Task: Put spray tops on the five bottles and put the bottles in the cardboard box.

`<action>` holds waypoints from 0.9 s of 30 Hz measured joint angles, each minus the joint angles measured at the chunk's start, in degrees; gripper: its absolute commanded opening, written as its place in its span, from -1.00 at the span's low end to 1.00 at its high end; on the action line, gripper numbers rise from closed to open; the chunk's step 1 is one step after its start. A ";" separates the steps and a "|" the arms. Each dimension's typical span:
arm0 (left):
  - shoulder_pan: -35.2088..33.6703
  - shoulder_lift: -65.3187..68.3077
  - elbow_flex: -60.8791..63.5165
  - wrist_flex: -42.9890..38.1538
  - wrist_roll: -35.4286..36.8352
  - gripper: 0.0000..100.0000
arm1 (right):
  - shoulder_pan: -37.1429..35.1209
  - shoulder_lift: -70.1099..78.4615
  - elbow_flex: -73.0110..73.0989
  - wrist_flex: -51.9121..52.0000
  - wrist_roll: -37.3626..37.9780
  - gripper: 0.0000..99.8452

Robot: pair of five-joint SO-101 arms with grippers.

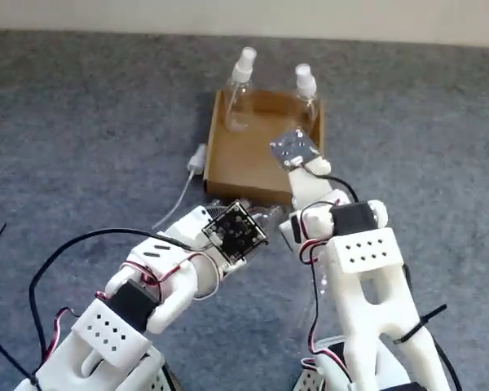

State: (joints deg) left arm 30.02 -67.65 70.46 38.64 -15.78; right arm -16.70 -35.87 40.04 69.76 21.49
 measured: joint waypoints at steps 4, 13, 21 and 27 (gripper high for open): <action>-5.89 0.00 1.76 0.00 0.00 -0.56 | 0.00 0.00 0.00 0.53 -0.18 -0.22; -26.20 0.00 6.24 0.00 0.00 -0.55 | -11.87 0.00 0.79 3.69 3.08 -0.22; -31.47 0.00 6.24 0.00 0.00 -0.55 | -2.02 0.00 11.52 3.25 3.08 -0.22; -31.47 0.00 6.24 0.00 0.00 -0.55 | 3.69 -0.09 21.01 -4.13 3.43 -0.51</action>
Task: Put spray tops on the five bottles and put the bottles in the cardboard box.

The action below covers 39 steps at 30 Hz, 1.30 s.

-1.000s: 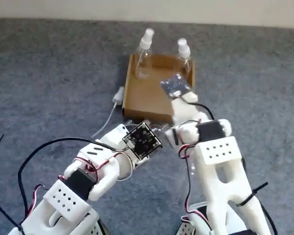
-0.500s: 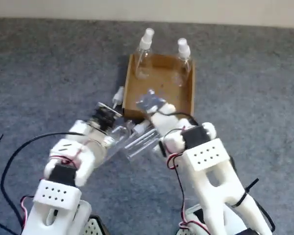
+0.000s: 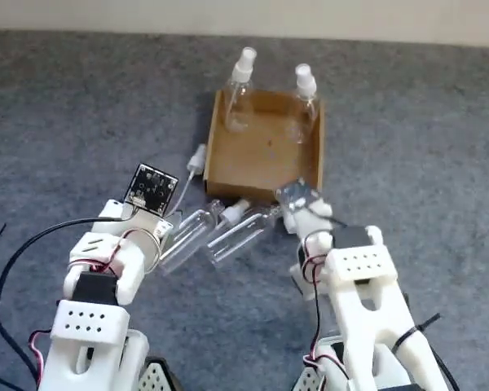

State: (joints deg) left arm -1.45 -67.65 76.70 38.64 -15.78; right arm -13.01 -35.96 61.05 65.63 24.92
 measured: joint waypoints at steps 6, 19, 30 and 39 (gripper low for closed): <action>2.02 0.00 0.00 0.00 0.00 -0.56 | 0.35 -0.09 9.23 -10.46 0.00 -0.94; 7.82 0.00 -0.79 0.00 0.00 -0.56 | 14.86 -0.70 9.76 -16.35 21.54 -0.99; 22.07 2.64 -2.11 -2.37 0.00 -0.56 | 25.41 -0.70 7.65 -17.58 34.99 -0.99; 31.30 34.73 -21.54 -4.31 5.36 -0.57 | 24.09 -0.62 7.56 -23.47 32.53 -0.99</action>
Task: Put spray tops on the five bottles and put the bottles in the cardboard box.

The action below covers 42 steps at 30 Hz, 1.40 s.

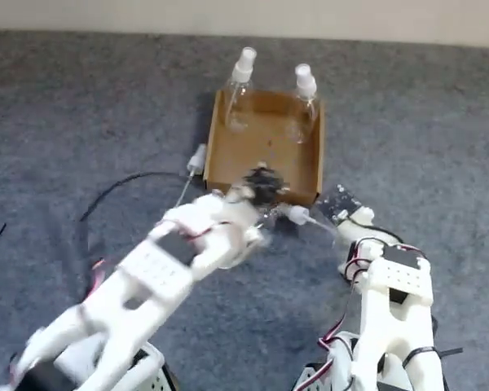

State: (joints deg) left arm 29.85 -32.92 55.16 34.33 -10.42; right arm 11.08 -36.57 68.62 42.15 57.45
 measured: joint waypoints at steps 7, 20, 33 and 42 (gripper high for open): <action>3.52 21.63 -12.13 -3.52 0.44 -0.71 | -1.93 0.00 0.00 -0.26 0.00 -0.99; 2.29 24.35 -15.47 -5.63 0.44 -0.71 | -14.42 0.00 0.00 -0.26 -11.69 -0.99; -5.36 21.89 -9.85 -5.80 0.44 -0.71 | -19.34 0.00 0.00 5.89 -7.56 -0.99; -9.67 8.26 -2.81 -5.80 0.44 -0.71 | -22.33 0.00 0.09 6.33 -4.57 -0.99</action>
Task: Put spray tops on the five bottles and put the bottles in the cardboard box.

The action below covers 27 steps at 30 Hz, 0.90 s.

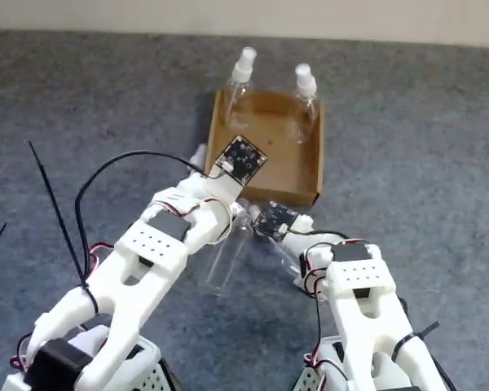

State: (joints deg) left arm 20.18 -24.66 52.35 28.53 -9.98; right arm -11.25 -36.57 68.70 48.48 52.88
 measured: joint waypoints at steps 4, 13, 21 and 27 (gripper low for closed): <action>0.26 1.32 0.00 -0.26 0.00 -0.71 | 0.09 0.00 0.00 1.67 -1.93 -0.99; 1.05 11.08 -2.73 -5.45 0.00 -0.71 | 0.00 0.00 -0.26 9.23 -2.37 -0.99; 3.43 14.07 -3.96 -5.80 0.00 -0.71 | 0.00 0.00 -0.26 9.32 -6.95 -0.99; 5.63 14.07 -3.96 -5.80 -1.05 -0.71 | 0.00 0.00 -0.26 9.32 -8.53 -0.99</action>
State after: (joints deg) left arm 25.80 -10.59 48.40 22.73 -11.03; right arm -11.25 -36.57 68.44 57.80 44.35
